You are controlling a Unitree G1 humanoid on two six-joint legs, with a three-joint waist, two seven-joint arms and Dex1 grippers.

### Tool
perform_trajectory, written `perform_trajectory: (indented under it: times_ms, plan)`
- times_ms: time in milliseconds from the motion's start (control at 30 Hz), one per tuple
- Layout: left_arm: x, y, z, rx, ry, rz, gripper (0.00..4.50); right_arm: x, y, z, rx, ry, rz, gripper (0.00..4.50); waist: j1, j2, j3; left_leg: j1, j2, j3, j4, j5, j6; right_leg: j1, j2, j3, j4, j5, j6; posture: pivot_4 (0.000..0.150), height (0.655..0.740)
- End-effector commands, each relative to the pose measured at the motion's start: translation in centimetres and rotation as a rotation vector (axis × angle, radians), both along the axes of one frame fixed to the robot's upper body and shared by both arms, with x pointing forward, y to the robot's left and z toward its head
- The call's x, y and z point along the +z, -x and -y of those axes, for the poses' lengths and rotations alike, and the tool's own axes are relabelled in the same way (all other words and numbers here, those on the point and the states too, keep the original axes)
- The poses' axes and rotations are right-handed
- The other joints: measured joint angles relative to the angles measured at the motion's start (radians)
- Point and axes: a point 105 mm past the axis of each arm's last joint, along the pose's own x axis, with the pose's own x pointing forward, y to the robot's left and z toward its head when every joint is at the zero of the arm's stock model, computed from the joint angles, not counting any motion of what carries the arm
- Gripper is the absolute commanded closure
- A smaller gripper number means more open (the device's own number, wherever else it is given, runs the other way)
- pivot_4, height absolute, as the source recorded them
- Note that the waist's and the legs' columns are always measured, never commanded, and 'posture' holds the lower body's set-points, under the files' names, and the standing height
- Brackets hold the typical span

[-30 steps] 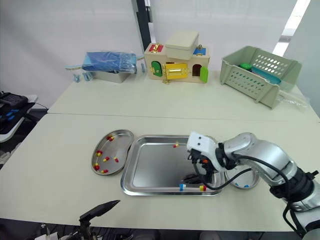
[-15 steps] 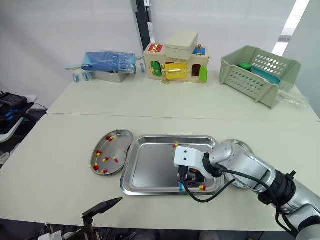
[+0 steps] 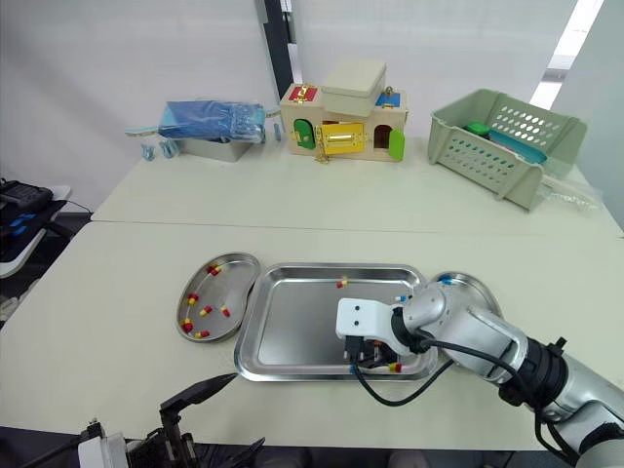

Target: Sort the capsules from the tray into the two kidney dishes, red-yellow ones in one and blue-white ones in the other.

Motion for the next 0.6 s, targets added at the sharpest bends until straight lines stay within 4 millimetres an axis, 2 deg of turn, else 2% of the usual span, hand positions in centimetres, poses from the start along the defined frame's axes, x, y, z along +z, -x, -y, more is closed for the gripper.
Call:
perform_trajectory:
  times_ms: [33,267,400,600]
  plan:
    - [0.6,0.3,0.4,-0.015,0.001,0.019,0.0,0.2,0.3,-0.1,0.038,0.006,0.021,1.95,0.0,0.0,0.0,0.0,0.0,0.0,0.0,0.0,0.0,0.0,0.0,0.0,0.0,0.0,0.0,0.15,0.74]
    - [-0.3,1.0,0.2,-0.01,-0.002,0.005,0.0,-0.9,0.0,1.0,0.049,0.081,0.056,1.95,0.0,0.0,0.0,0.0,0.0,0.0,0.0,0.0,0.0,0.0,0.0,0.0,0.0,0.0,0.0,0.15,0.74]
    - [-1.0,1.5,-0.1,-0.008,-0.001,-0.003,0.0,-0.8,-0.3,0.8,0.044,0.071,0.064,1.95,0.0,0.0,0.0,0.0,0.0,0.0,0.0,0.0,0.0,0.0,0.0,0.0,0.0,0.0,0.0,0.15,0.74]
    - [-1.9,1.8,-1.1,-0.002,-0.003,-0.008,0.0,-0.8,0.0,0.8,0.066,0.069,0.054,3.17,-0.001,0.0,0.0,0.0,0.0,0.0,0.0,0.0,0.0,0.0,0.0,0.0,0.0,0.0,0.0,0.15,0.74]
